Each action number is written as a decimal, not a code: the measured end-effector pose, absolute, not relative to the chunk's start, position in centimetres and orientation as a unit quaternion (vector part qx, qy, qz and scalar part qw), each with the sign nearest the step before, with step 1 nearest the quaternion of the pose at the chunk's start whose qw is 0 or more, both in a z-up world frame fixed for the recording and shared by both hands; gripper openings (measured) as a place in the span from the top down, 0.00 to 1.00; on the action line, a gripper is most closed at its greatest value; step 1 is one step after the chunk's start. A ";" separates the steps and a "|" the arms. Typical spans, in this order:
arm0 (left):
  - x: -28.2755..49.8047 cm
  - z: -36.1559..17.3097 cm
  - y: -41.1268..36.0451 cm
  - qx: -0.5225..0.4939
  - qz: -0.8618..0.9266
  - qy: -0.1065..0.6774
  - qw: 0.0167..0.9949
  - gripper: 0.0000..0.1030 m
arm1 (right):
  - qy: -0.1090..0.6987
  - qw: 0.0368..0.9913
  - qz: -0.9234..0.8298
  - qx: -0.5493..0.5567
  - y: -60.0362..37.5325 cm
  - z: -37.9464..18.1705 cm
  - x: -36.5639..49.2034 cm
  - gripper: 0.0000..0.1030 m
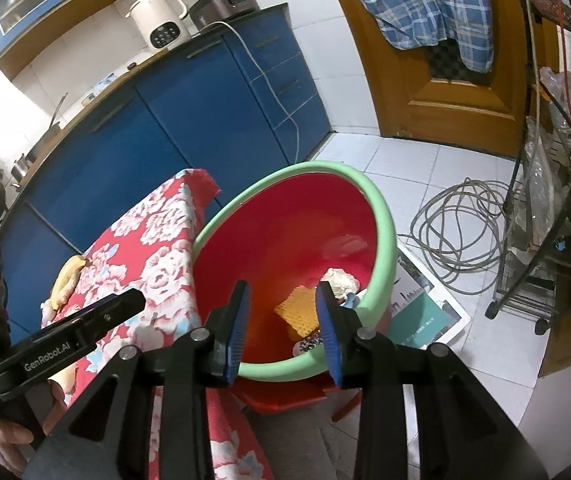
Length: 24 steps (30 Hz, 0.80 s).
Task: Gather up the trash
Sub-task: 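Lower the crumpled paper into the red bucket and open the left tool, then move both tools back over the table to the orange glove and yellow sponge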
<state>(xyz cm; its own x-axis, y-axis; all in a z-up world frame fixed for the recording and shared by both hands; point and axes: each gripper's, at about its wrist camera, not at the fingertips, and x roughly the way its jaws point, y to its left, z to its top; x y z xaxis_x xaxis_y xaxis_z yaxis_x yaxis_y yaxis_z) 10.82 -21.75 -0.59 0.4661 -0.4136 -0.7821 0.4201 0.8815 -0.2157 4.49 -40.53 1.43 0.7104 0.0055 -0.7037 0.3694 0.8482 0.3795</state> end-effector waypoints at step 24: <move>8.7 0.9 -8.7 -0.024 -0.099 0.447 0.889 0.44 | 0.380 0.904 -0.010 0.198 -31.6 3.3 6.5 0.55</move>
<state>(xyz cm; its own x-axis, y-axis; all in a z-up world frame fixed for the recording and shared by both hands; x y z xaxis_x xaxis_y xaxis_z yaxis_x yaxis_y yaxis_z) 8.74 -8.67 0.87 0.5803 -0.1977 -0.7900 0.1548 0.9792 -0.1313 6.54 -31.57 3.29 0.7111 0.1324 -0.6905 0.1686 0.9213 0.3503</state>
